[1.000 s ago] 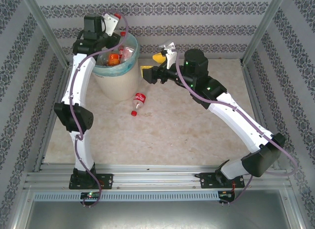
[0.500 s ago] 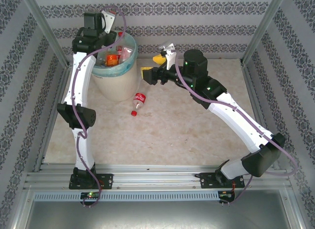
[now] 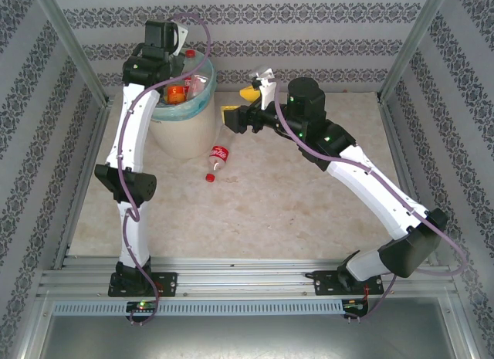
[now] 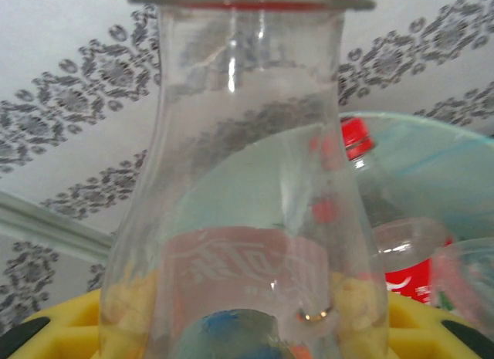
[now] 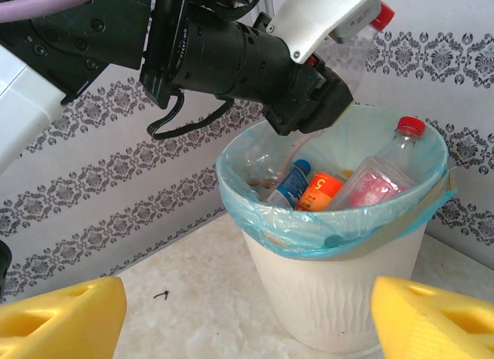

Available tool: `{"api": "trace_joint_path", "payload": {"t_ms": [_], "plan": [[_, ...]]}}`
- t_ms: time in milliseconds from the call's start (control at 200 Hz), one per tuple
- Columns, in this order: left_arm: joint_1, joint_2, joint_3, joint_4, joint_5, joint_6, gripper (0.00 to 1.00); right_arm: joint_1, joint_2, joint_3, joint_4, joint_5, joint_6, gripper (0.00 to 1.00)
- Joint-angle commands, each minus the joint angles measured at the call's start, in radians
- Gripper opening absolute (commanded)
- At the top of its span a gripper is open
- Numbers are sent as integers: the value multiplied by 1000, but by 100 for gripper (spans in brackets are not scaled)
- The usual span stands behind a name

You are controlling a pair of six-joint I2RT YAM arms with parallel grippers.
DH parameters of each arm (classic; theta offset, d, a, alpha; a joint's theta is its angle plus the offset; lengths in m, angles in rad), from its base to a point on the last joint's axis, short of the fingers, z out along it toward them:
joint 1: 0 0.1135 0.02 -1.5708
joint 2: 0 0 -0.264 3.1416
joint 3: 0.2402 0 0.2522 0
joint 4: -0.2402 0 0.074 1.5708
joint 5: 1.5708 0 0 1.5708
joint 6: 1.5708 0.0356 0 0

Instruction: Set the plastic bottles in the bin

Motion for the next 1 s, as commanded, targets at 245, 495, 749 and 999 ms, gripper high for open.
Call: {"api": "trace_joint_path", "payload": {"t_ms": [245, 495, 749, 999], "plan": [[16, 64, 33, -104, -90, 17, 20, 10, -20, -17, -5, 17, 6, 83], [34, 77, 34, -105, 7, -68, 76, 11, -23, -20, -9, 19, 17, 83], [45, 2, 34, -27, 48, -151, 84, 15, -22, -20, -13, 21, 25, 82], [45, -5, 24, -33, 45, -163, 77, 17, -21, -30, -8, 30, 21, 82]]}}
